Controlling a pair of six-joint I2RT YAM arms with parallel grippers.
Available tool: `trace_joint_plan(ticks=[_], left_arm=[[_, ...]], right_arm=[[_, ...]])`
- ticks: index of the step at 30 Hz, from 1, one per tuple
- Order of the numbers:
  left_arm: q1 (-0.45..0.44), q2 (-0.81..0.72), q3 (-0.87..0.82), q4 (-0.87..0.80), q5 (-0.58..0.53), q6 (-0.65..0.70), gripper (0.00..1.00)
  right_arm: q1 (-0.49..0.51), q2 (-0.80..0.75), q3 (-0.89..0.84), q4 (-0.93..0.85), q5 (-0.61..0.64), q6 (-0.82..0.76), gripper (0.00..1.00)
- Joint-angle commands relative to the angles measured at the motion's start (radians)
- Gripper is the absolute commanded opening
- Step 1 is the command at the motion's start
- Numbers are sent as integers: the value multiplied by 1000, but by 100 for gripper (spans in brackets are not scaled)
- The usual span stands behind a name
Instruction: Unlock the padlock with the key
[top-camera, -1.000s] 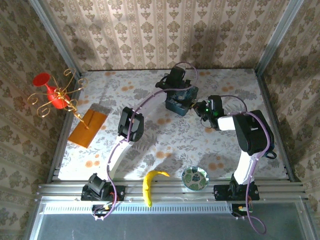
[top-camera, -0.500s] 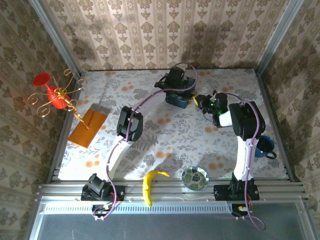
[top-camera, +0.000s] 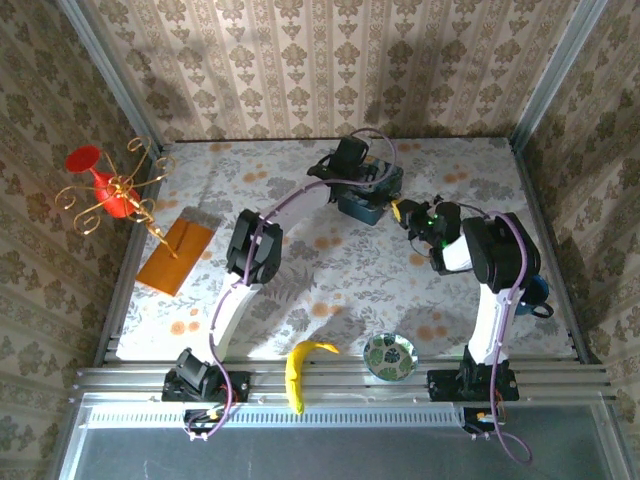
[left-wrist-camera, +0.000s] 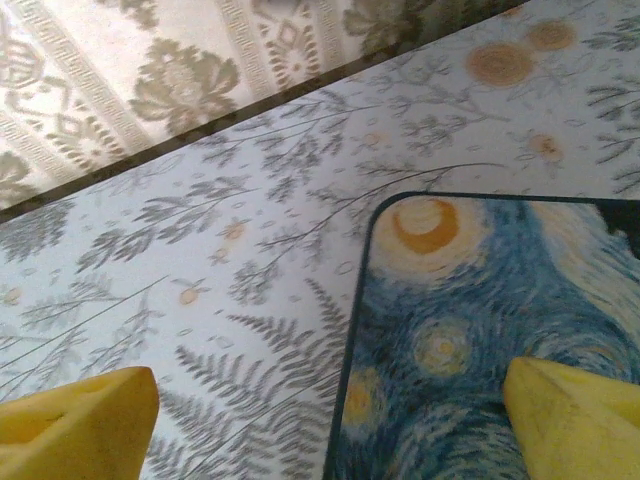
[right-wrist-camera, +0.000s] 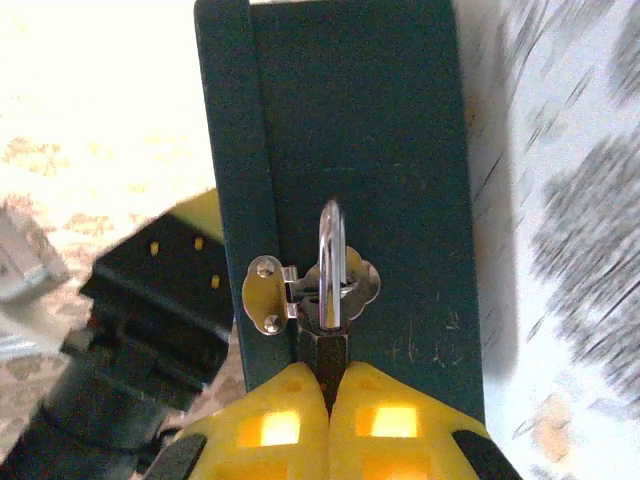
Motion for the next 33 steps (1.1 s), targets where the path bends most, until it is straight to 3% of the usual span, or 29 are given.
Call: trace_joint_plan(ticks=[1,3,13,20,23,28,33], left_arm=[[1,-59,-86,-93,-9,23,96],[1,-114,-143,-72,-11,28,100],[-8,-341,-442,52,31,-21,100],[-26,-377,-610,40,23,-66,100],[-17,-390,-683,54,55,-110,94],[-12,-408,-754,57,79,-137,81],[-8,-416,-799,70,79,-135,74]], right_arm=[[105,-68,-36,112,29,33,0],[159,-83,-70,120,47,39,0],[407,-103,-181,77,186,4,0],[428,-31,-236,117,208,17,0],[416,-13,-251,101,221,15,0],[406,-48,-252,-35,256,-46,0],[397,-144,-234,-251,287,-152,0]])
